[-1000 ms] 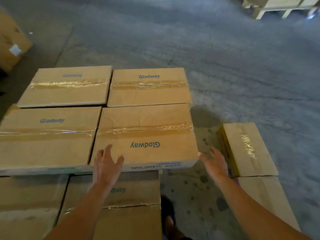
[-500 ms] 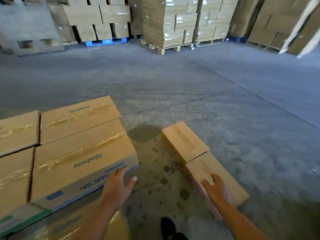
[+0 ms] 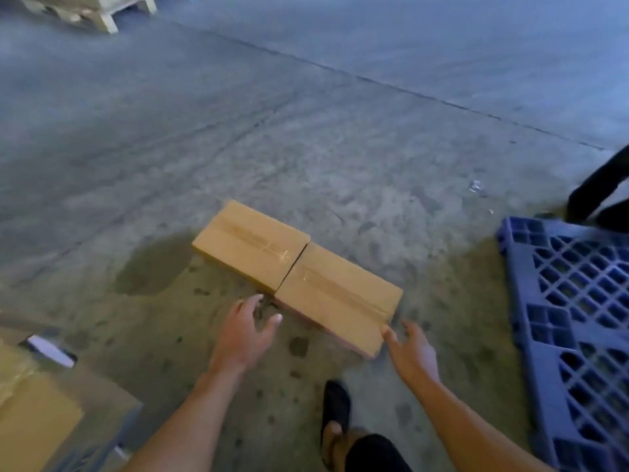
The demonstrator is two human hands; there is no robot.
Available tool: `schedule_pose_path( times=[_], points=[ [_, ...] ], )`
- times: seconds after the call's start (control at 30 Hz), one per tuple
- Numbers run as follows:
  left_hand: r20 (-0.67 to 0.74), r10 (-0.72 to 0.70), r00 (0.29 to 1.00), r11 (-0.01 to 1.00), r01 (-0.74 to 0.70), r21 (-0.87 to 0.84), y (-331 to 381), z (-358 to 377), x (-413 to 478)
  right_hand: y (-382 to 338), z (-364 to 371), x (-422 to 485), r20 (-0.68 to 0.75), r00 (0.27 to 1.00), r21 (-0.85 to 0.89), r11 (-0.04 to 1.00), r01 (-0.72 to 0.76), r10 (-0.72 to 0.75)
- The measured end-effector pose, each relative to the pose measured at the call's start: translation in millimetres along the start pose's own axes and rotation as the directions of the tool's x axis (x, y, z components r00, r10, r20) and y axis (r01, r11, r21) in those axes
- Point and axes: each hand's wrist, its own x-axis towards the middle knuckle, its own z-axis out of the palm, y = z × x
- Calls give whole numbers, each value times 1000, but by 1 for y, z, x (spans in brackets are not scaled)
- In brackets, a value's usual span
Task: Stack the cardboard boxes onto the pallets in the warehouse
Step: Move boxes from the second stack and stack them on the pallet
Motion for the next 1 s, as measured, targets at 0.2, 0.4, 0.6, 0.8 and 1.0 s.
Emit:
schedule_pose_path(
  times=[0.2, 0.4, 0.6, 0.8, 1.0],
  points=[
    [195, 51, 980, 995, -65, 69, -14, 80, 113, 7, 41, 89, -2, 991, -62, 989, -133, 133],
    [276, 59, 959, 989, -93, 115, -98, 175, 220, 58, 133, 183, -31, 960, -25, 960, -278, 277],
    [278, 113, 954, 969, -168, 181, -211, 270, 322, 150, 239, 266, -69, 915, -10, 917, -399, 397],
    [157, 127, 979, 956, -163, 243, -289, 332, 381, 222, 306, 314, -225, 884, 65, 911, -407, 410],
    [-40, 167, 985, 965, -156, 212, -313, 363, 389, 263, 333, 326, -265, 854, 198, 892, -406, 448]
  ],
)
